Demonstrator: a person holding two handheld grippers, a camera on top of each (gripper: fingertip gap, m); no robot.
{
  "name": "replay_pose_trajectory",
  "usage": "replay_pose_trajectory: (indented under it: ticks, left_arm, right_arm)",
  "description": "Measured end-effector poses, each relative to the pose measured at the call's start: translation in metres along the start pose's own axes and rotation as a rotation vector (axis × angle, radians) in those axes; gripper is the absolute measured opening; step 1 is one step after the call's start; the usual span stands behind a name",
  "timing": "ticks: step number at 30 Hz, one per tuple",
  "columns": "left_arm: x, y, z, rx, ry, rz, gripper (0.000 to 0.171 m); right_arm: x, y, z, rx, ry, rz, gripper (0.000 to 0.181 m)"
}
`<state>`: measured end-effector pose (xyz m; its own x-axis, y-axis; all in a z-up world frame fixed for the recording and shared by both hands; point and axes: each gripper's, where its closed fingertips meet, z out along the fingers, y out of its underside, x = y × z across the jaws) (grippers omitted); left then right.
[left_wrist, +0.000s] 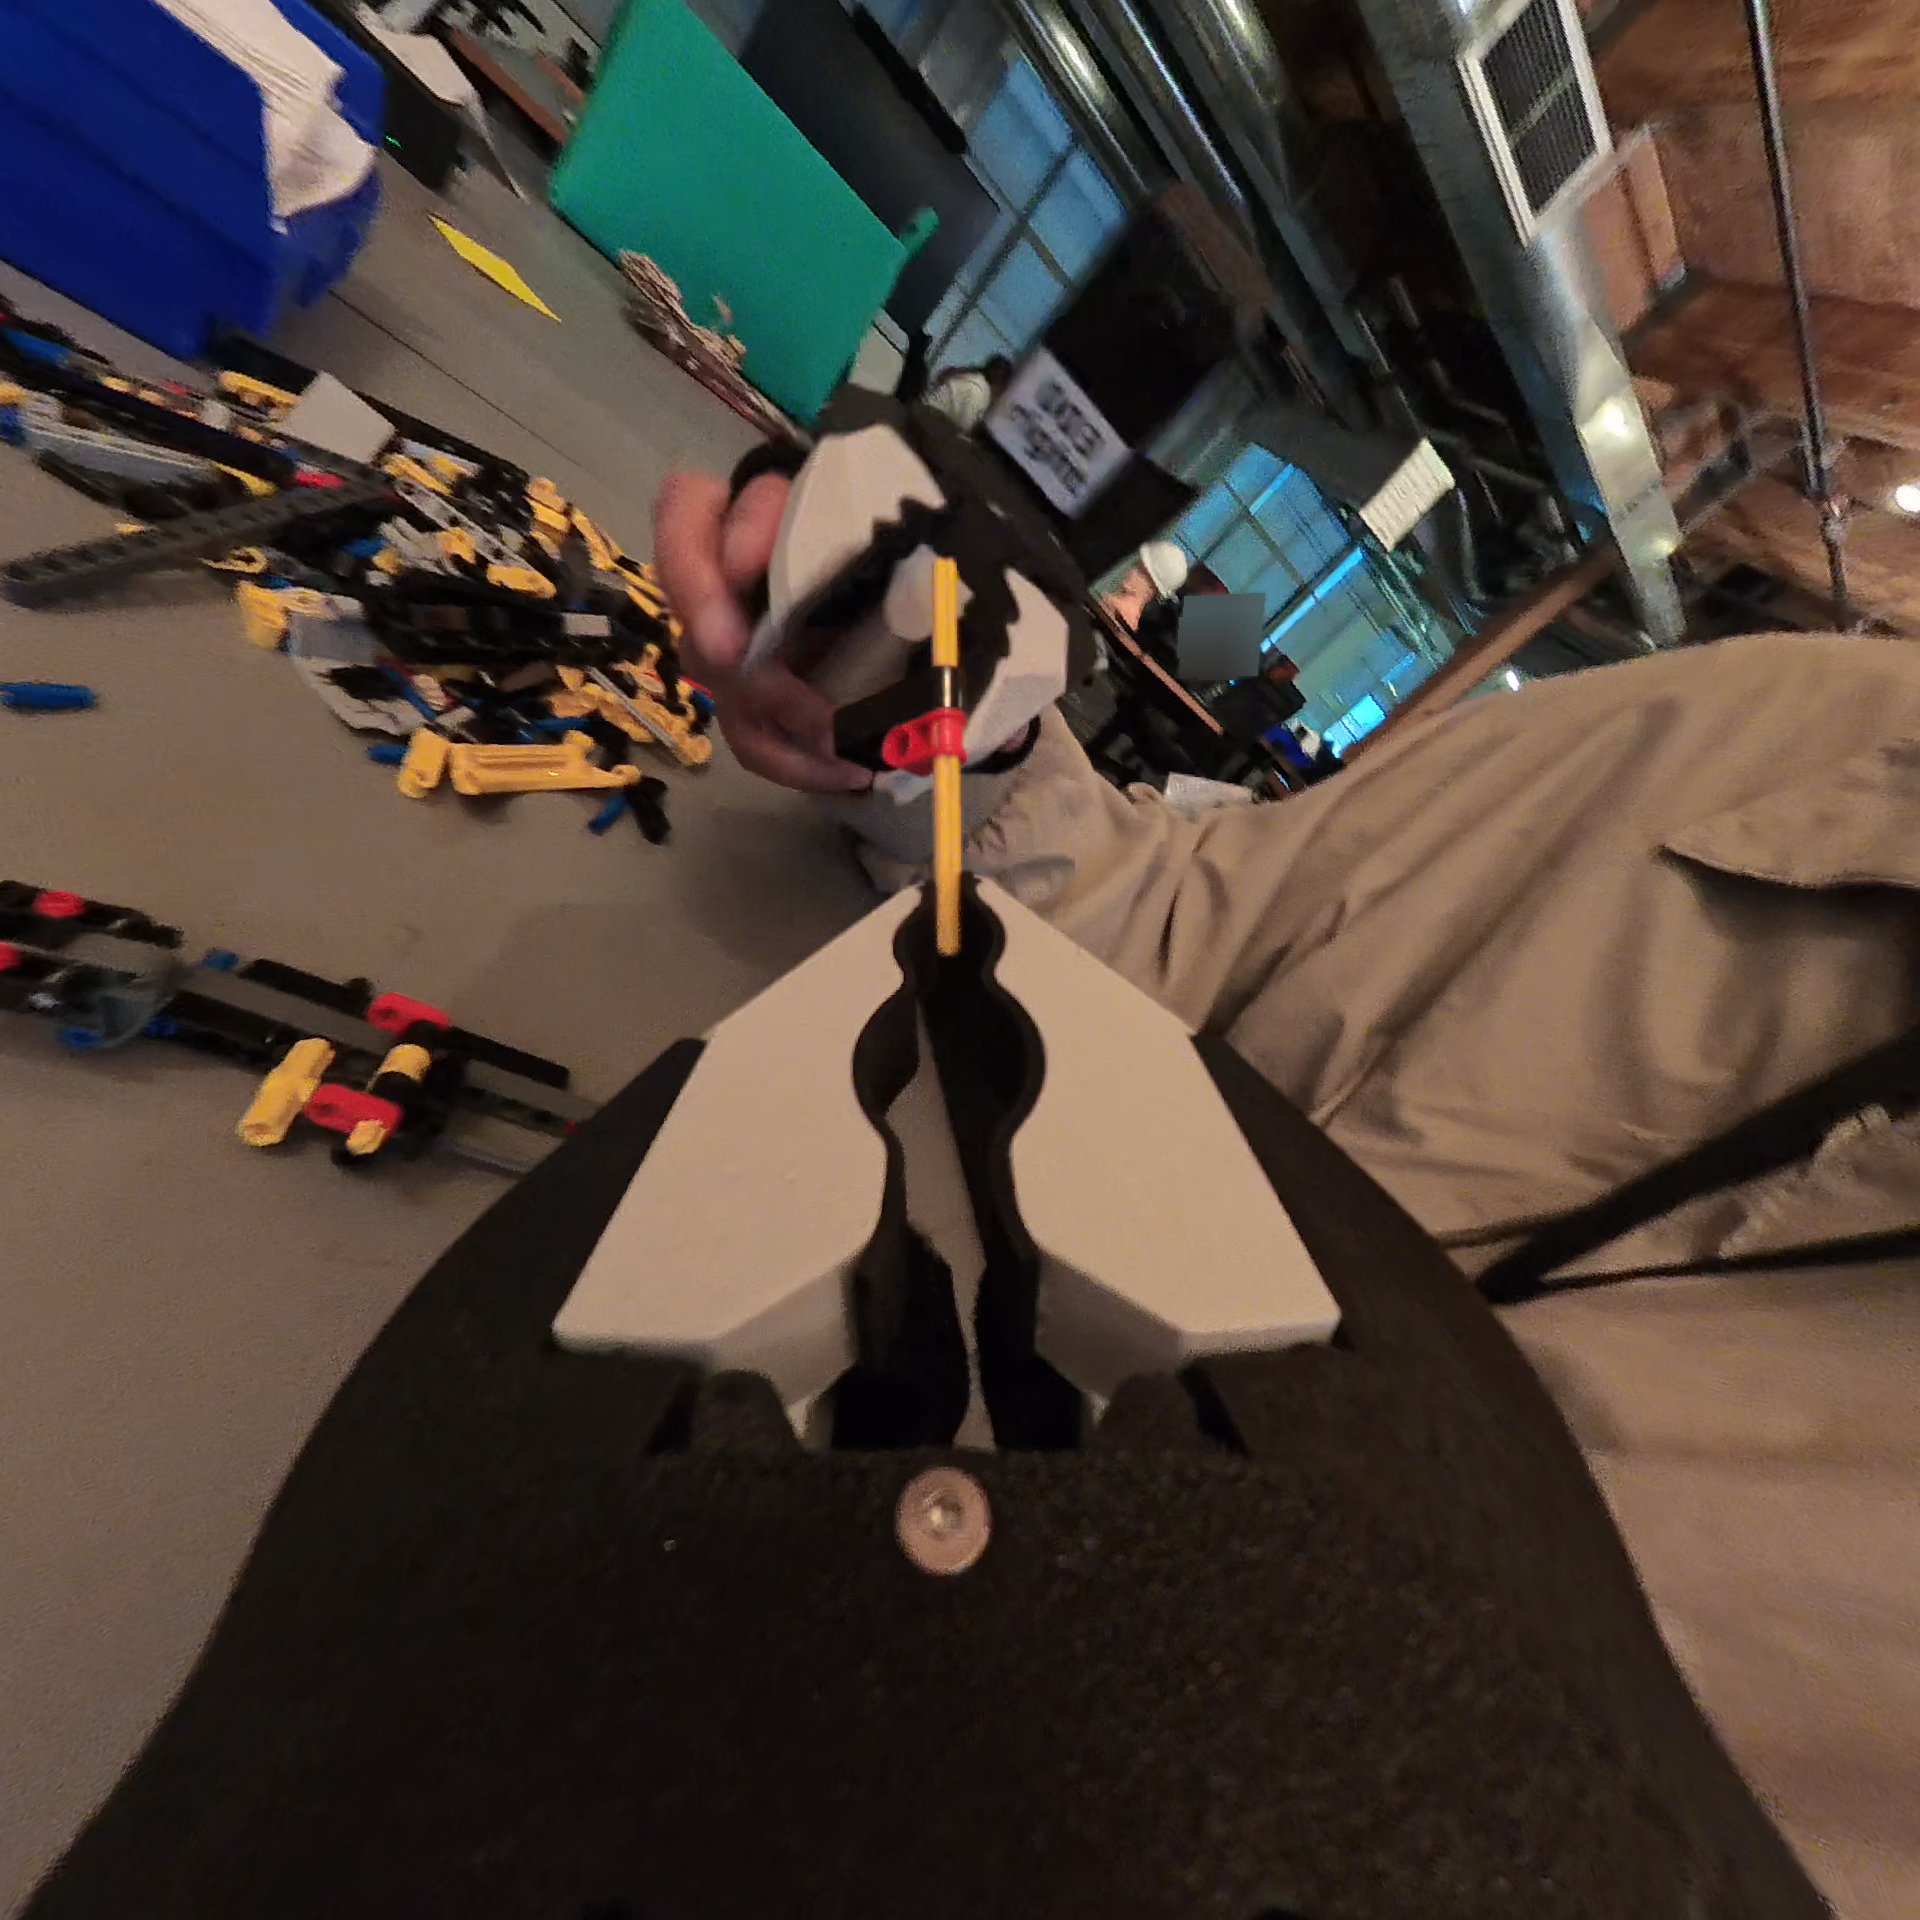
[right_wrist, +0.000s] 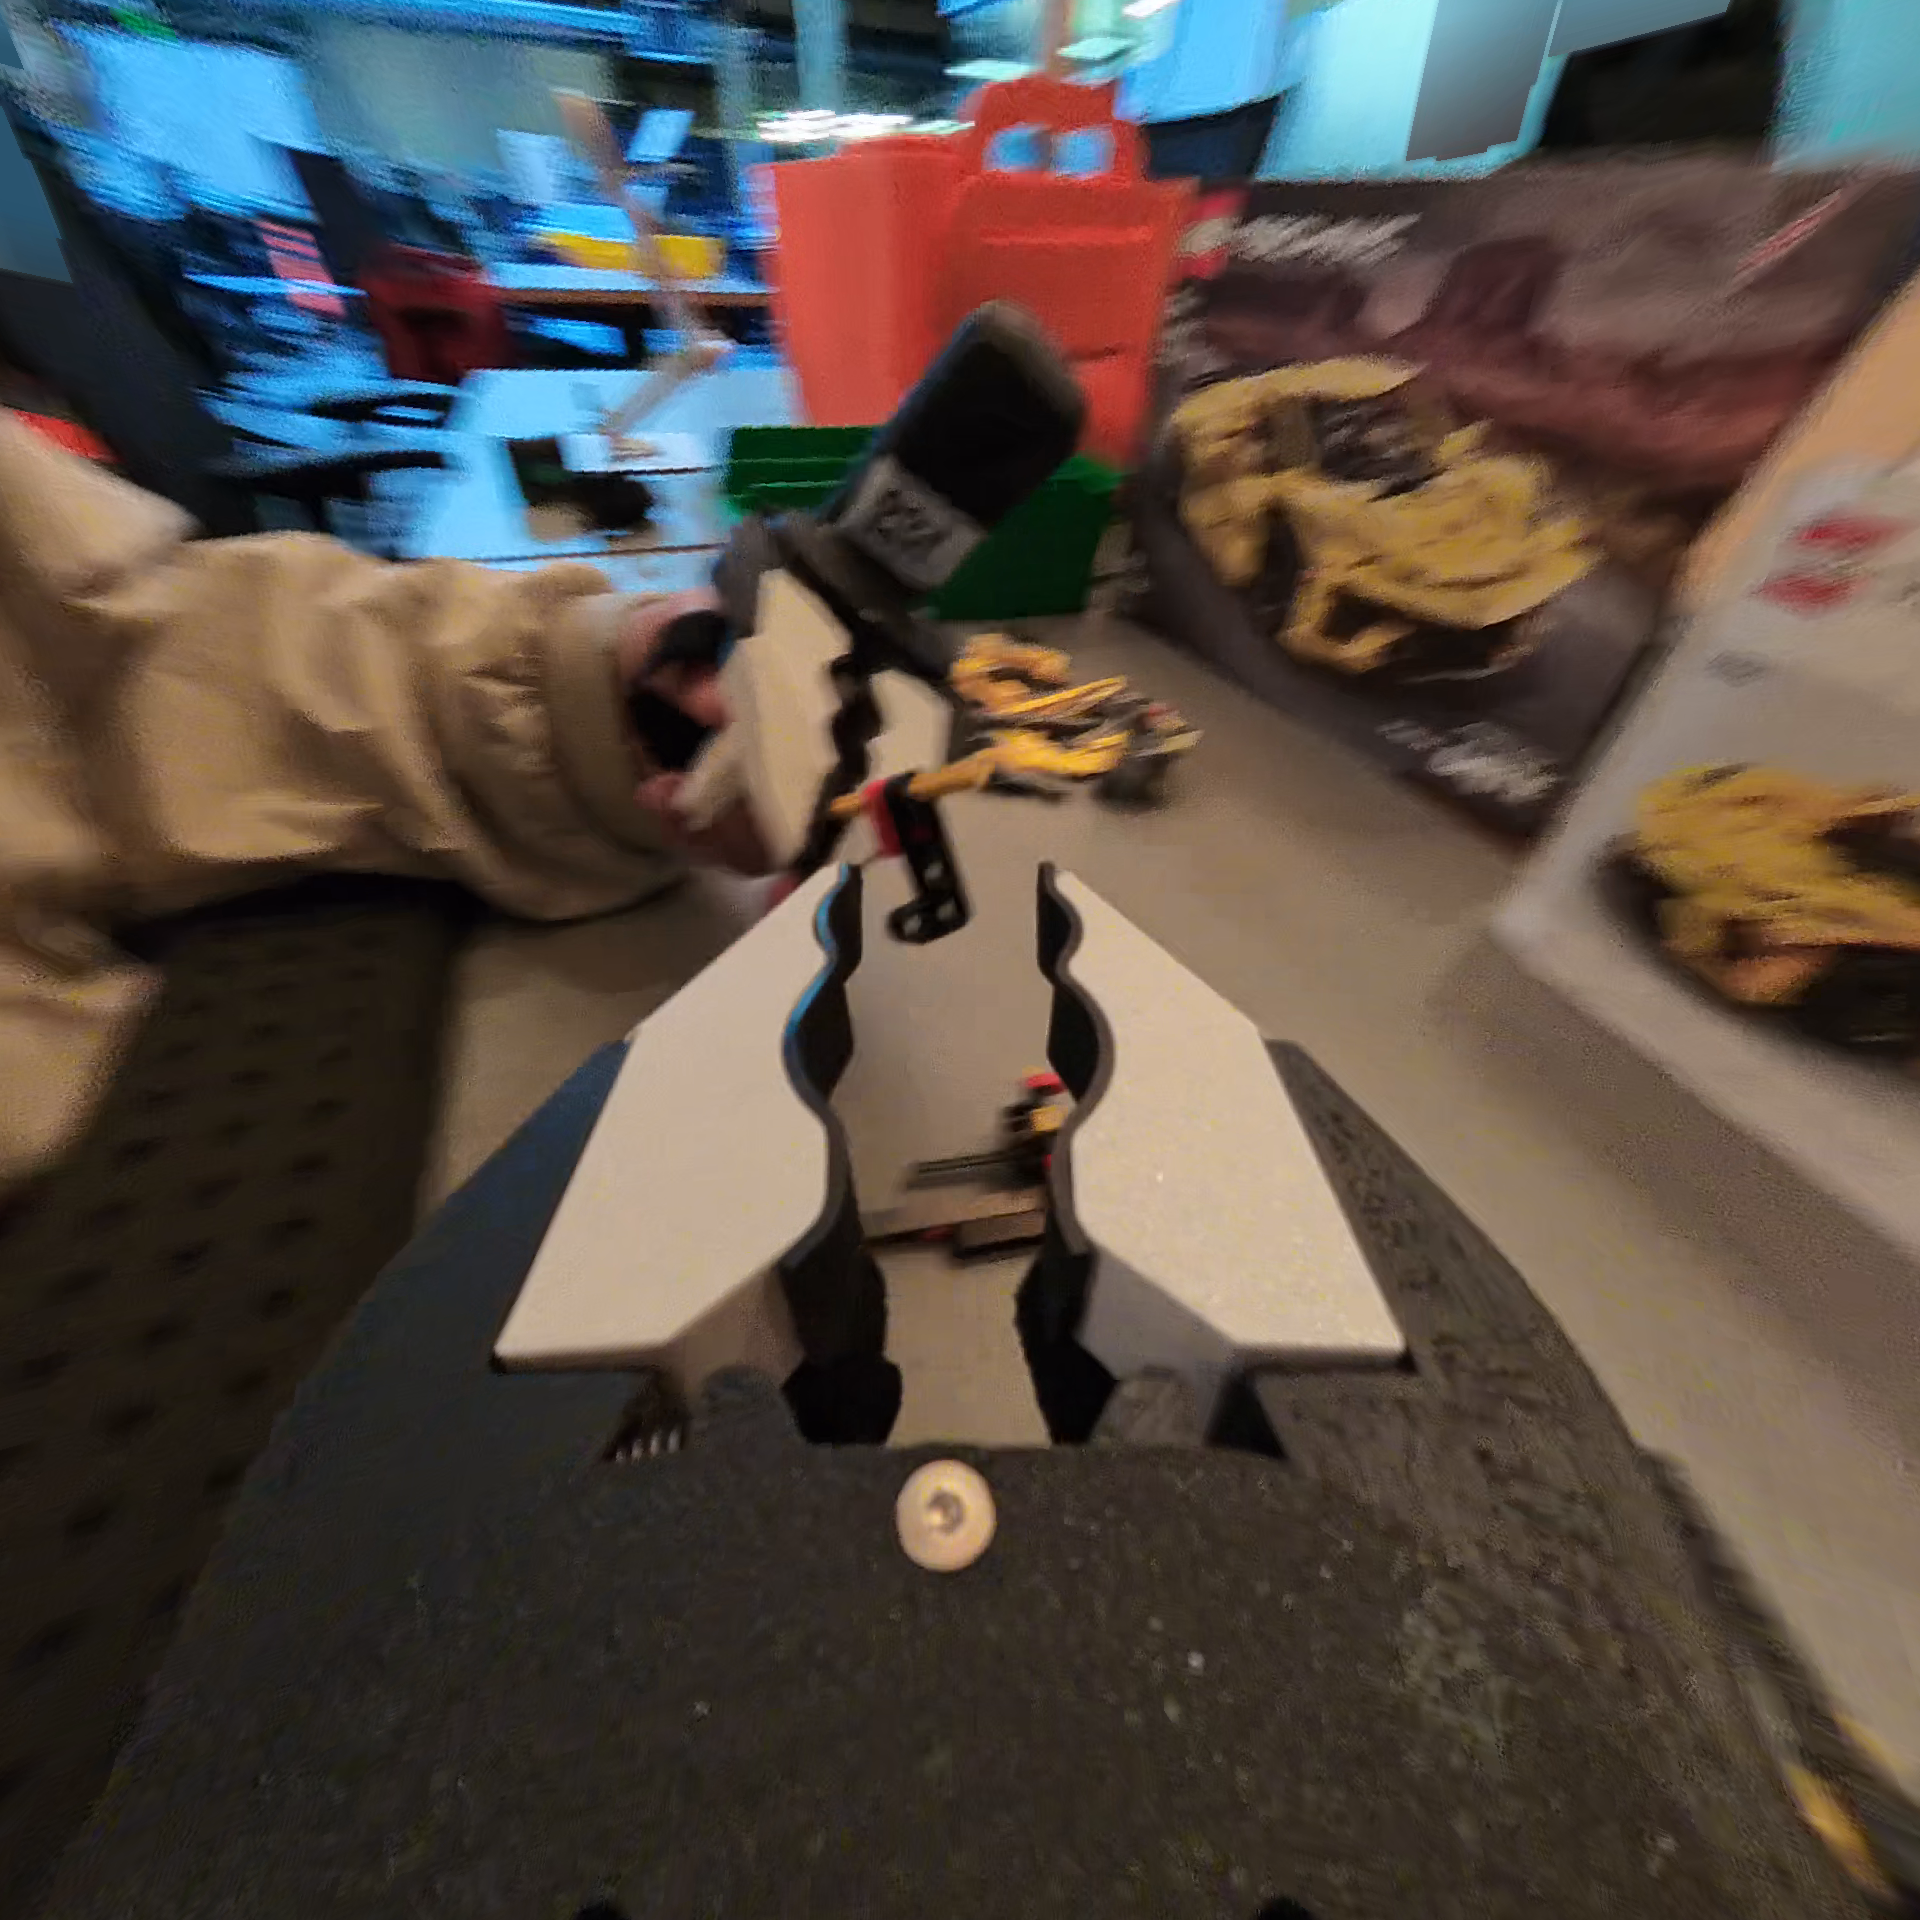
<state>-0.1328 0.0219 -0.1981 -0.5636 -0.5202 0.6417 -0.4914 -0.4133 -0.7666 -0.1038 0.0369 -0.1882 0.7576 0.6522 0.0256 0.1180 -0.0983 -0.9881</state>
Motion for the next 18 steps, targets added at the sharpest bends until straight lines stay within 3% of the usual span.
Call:
replay_pose_trajectory:
  ticks: [2, 4, 6, 9, 10, 12, 15, 18]
  left_arm:
    - [0.005, 0.008, 0.003, -0.053, 0.019, 0.009, 0.002]
    - [0.011, 0.013, 0.007, -0.079, 0.046, 0.013, 0.002]
    - [0.007, 0.013, 0.008, -0.078, 0.013, 0.037, 0.002]
    - [-0.007, -0.009, 0.004, 0.038, -0.140, 0.169, 0.011]
    - [-0.005, -0.015, 0.003, 0.074, -0.157, 0.216, 0.021]
    - [-0.001, -0.026, 0.004, 0.146, -0.183, 0.288, 0.025]
    - [0.010, -0.037, 0.006, 0.227, -0.169, 0.325, 0.022]
    - [0.009, -0.037, 0.006, 0.233, -0.185, 0.339, 0.007]
  right_arm:
    - [-0.011, 0.002, -0.001, -0.001, -0.122, 0.102, 0.034]
    - [-0.025, 0.001, -0.003, -0.003, -0.206, 0.102, 0.013]
    - [-0.024, 0.003, -0.004, -0.015, -0.204, 0.094, 0.007]
    - [-0.010, -0.003, -0.004, 0.012, -0.173, 0.191, 0.006]
    - [-0.006, -0.009, -0.004, 0.053, -0.164, 0.226, 0.006]
    - [-0.008, -0.016, -0.002, 0.092, -0.176, 0.271, 0.006]
    - [-0.013, -0.014, 0.007, 0.076, -0.169, 0.263, 0.006]
    - [-0.016, -0.016, 0.010, 0.081, -0.172, 0.263, 0.006]
